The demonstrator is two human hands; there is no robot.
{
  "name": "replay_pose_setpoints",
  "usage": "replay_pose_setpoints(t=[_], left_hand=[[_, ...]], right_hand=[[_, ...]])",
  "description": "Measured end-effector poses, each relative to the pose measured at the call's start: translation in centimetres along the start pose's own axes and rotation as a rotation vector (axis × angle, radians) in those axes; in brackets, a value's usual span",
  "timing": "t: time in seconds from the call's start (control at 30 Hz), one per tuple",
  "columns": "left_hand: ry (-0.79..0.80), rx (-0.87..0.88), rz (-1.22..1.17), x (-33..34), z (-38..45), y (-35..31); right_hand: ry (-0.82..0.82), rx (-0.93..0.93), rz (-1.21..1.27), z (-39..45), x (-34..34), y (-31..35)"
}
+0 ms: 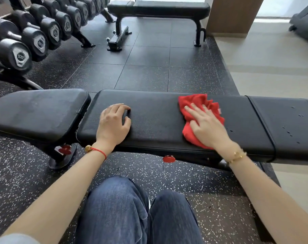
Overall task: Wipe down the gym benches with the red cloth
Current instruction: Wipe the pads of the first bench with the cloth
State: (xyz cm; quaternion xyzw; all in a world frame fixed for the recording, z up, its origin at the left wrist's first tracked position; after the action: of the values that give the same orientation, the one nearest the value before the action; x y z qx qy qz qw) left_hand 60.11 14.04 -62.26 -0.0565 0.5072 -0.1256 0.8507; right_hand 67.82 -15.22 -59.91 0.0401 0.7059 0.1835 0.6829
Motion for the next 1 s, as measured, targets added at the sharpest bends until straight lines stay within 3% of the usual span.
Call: replay_pose_setpoints(t=[0.07, 0.13, 0.3, 0.43, 0.57, 0.67, 0.83, 0.93, 1.0], left_hand=[[-0.001, -0.008, 0.011, 0.1, 0.0, -0.2], [0.002, -0.015, 0.011, 0.1, 0.0, -0.5], [0.029, -0.014, 0.015, -0.2, -0.1, -0.9], [0.091, -0.024, 0.005, -0.3, 0.2, -0.9], [0.084, -0.033, -0.003, -0.4, 0.6, -1.6], [0.057, -0.002, -0.054, 0.1, 1.4, -3.8], [0.052, 0.091, -0.103, 2.5, 3.4, -9.6], [0.07, 0.103, -0.101, 4.0, 4.0, -11.5], [0.091, 0.105, -0.09, 4.7, 4.1, -11.8]], right_hand=[[-0.011, 0.122, -0.01, 2.5, -0.4, 0.1], [-0.012, 0.126, -0.038, 3.5, 0.2, 2.1], [0.004, -0.116, -0.012, -0.6, 1.9, 6.4], [-0.022, -0.135, 0.017, -4.4, 1.1, 3.1], [-0.106, 0.099, -0.001, -4.0, -1.0, -3.8], [-0.088, 0.27, -0.005, -0.9, -2.1, -5.2], [-0.063, 0.104, 0.009, -2.2, -0.8, -1.5], [-0.092, 0.03, 0.027, -5.8, -0.9, -2.7], [-0.128, 0.077, 0.04, -7.1, -1.4, -5.1]])
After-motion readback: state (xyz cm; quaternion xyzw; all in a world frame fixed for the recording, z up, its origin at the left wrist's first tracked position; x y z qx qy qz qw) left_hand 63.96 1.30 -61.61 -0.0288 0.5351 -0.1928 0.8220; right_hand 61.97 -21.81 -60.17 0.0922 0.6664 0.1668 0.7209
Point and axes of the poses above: each hand's wrist, its own z-axis towards the middle knuckle, its own x-axis out of the palm, y = z × x, the point moved 2 cm from there along z, towards the middle knuckle, and after that the axes turned 15 degrees about x, right-handed, at the moved point
